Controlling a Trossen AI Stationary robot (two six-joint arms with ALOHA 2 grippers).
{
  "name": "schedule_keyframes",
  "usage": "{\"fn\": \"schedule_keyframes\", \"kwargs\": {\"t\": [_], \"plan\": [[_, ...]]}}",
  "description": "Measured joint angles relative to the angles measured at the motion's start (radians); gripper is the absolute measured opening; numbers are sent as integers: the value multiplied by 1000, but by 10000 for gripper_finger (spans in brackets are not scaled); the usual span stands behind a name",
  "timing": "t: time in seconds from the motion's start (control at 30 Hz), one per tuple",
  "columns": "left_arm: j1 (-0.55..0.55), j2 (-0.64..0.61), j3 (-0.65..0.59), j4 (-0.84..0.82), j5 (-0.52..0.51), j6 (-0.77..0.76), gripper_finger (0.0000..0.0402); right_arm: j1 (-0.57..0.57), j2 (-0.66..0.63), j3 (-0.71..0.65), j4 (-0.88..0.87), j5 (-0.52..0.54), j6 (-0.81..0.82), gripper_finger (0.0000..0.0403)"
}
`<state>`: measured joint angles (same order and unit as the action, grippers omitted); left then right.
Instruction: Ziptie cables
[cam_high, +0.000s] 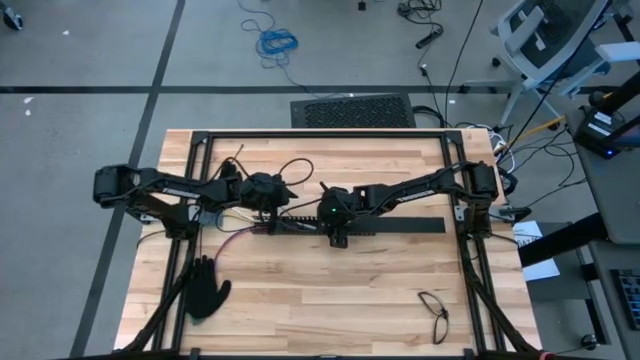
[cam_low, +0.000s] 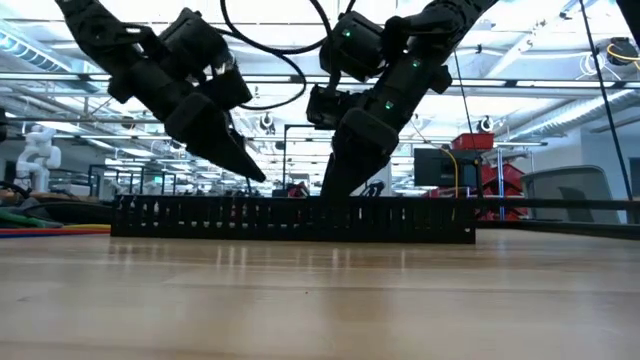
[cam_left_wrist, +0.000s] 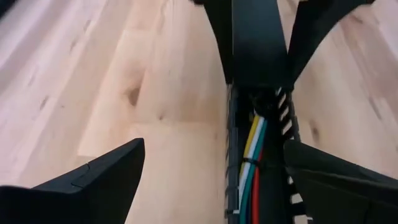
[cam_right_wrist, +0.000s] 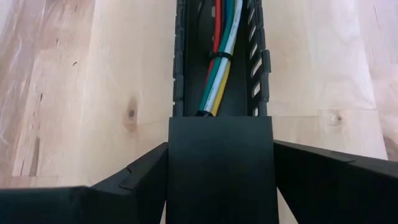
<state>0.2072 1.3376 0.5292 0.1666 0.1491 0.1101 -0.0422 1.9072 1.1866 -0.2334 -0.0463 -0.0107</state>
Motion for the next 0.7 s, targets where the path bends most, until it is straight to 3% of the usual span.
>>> {"fn": "schedule_keyframes", "kwargs": {"t": [0.23,0.7], "plan": [[-29,56,0,2,4,5,379,0,0,-2,43,4,-10,247],[-74,42,0,29,24,38,379,0,0,-3,81,2,-10,247]]}}
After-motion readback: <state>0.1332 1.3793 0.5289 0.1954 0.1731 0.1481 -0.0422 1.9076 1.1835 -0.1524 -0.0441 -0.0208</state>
